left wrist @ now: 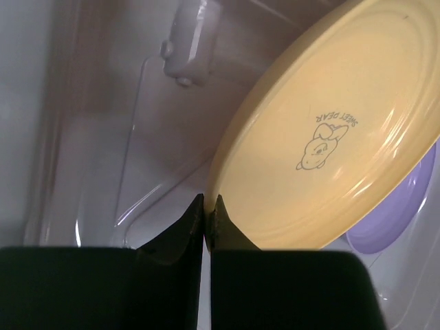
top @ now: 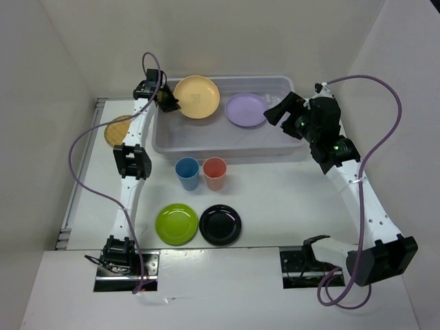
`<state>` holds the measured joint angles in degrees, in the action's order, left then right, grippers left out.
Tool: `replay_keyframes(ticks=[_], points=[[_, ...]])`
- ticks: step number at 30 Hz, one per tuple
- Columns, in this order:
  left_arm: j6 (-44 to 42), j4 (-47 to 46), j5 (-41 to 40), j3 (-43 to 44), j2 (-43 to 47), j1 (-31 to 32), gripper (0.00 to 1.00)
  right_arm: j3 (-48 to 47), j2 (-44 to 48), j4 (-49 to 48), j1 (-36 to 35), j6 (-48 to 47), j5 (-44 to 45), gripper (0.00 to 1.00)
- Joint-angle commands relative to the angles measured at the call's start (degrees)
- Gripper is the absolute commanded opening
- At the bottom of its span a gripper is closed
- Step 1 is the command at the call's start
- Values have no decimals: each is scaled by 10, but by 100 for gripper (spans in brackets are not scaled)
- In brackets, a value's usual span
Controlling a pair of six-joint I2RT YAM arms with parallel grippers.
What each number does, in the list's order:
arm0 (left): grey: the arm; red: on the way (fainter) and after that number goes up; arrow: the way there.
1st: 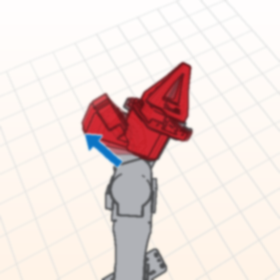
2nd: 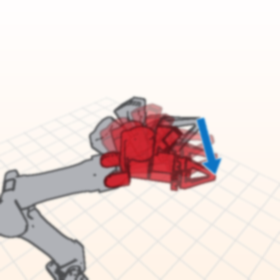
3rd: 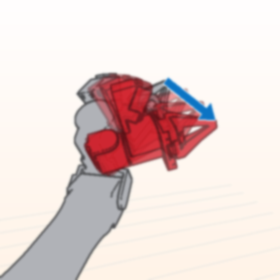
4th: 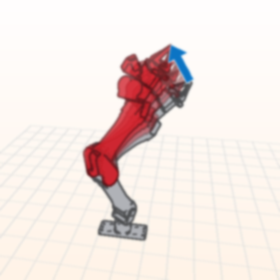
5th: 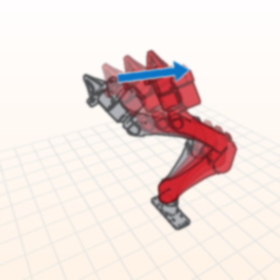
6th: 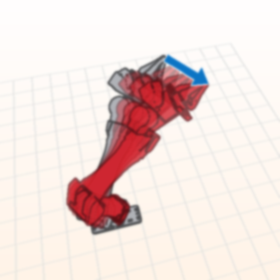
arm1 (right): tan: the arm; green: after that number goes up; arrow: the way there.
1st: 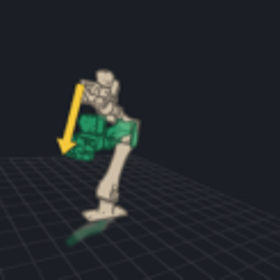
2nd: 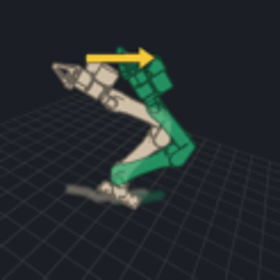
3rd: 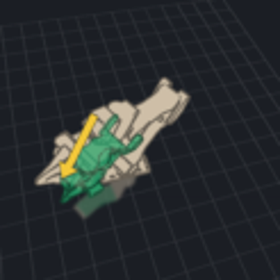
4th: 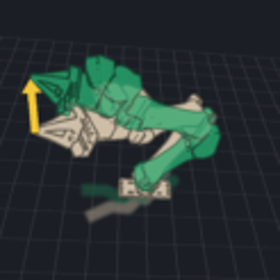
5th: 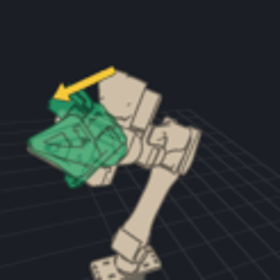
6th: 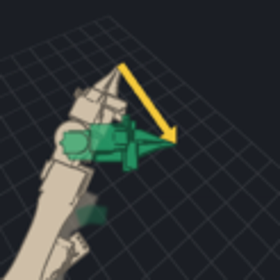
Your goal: Place the mixed dishes into the plastic bin
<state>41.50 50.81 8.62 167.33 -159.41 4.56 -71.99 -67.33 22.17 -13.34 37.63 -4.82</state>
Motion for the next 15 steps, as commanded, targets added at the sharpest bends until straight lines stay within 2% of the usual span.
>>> replay_keyframes(ticks=[1, 2, 4, 6, 7, 8, 12, 15], points=[[27, 55, 34, 88, -44, 4, 5, 8, 35, 48, -11, -31, 14, 88], [27, 54, 34, 69, -44, 10, 6, 8, 40, 61, -11, -31, 20, 90], [27, 70, 11, 102, -63, 15, 6, 14, 54, 90, -30, -31, 20, 90], [27, 71, 17, 111, -74, 15, 13, 24, 62, 96, -47, -31, 15, 90], [27, 71, 17, 116, -74, 15, 17, 40, 68, 110, -53, -31, 15, 90], [27, 71, 17, 122, -74, 15, 37, 48, 68, 116, -58, -31, -2, 90], [27, 76, 12, 122, -74, 15, 57, 96, 84, 140, -63, -31, -21, 90], [21, 76, 12, 122, -56, 15, 63, 117, 102, 160, -63, -31, -46, 91]])
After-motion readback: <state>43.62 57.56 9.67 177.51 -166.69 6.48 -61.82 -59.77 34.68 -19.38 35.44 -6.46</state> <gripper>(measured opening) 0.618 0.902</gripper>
